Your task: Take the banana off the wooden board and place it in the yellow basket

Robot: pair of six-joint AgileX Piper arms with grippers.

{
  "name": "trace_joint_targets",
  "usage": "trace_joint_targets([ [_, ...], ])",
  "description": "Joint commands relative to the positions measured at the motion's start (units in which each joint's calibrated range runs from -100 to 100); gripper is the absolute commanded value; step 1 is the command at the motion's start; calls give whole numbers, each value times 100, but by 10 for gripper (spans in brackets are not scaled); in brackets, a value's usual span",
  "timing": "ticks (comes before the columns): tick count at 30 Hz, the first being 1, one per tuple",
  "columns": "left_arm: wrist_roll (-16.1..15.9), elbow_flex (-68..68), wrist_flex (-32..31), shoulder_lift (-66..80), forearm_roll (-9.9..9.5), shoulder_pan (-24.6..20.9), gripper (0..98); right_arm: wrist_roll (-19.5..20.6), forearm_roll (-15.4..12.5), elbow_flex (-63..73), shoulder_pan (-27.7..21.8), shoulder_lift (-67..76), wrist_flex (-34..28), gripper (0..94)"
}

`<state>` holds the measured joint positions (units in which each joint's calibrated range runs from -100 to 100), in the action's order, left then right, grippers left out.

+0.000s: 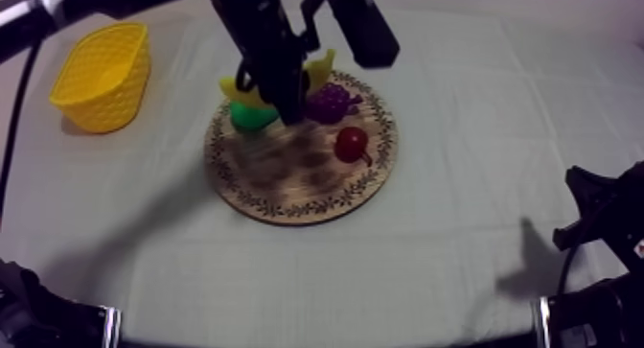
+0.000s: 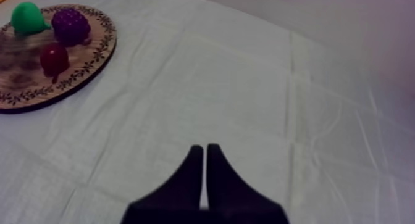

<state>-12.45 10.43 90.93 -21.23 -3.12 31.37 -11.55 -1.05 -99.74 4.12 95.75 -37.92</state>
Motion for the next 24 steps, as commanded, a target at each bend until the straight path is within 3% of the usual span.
trace_joint_targets([
  [1, 7, -13, 106, 164, -5, -49, 326, 5, 0, -4, 2, 1, 2, 4],
  [9, -124, -406, 53, 393, -25, -683, 336, 1, 0, -4, 2, 1, 2, 4],
  [24, -480, 257, -56, -154, -137, -2582, 320, 5, 0, -4, 9, 1, 2, 4],
])
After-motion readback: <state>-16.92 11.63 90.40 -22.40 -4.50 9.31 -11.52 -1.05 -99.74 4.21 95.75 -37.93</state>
